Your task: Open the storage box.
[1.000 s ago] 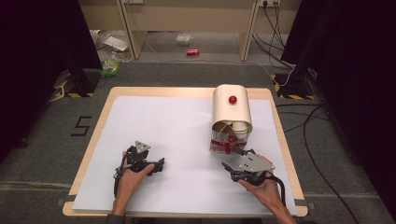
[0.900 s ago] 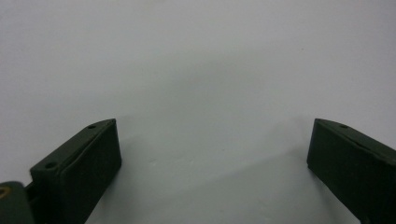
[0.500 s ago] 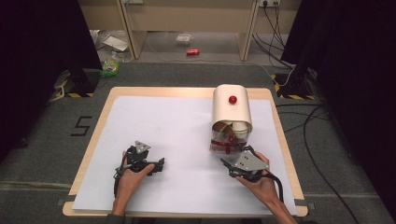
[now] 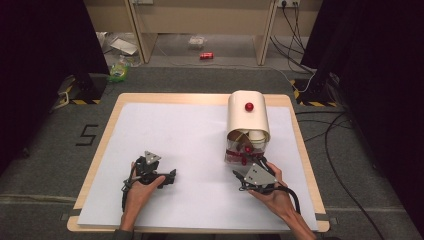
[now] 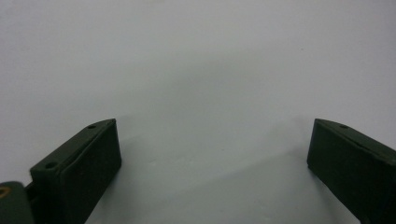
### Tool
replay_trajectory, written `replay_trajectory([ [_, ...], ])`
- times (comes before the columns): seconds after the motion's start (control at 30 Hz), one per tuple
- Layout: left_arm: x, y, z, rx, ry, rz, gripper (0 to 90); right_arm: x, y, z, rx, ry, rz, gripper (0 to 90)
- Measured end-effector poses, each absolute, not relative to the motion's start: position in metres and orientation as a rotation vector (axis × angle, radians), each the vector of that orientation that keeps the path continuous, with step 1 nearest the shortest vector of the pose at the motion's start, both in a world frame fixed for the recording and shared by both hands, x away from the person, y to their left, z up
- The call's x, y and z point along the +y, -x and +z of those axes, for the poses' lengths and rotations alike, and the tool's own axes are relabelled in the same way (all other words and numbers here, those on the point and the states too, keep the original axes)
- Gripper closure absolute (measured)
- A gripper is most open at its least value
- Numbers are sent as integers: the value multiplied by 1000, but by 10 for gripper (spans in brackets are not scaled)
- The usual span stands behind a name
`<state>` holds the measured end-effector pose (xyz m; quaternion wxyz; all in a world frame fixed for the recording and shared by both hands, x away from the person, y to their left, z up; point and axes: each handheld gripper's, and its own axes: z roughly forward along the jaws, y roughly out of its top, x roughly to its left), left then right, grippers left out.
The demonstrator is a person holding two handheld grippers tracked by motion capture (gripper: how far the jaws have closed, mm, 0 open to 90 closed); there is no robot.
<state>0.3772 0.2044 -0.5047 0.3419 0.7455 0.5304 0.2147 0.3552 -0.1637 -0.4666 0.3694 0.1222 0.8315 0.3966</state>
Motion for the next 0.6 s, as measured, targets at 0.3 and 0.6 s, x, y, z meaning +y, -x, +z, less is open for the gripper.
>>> replay_trajectory([
  [0.3, 204, -377, -505, 1379, -1938, 559, 22, -168, -353, -463, 2159, -350, 1082, 383],
  [0.6, 204, -377, -505, 1379, -1938, 558, 22, -176, -348, -457, 2201, -392, 1164, 423],
])
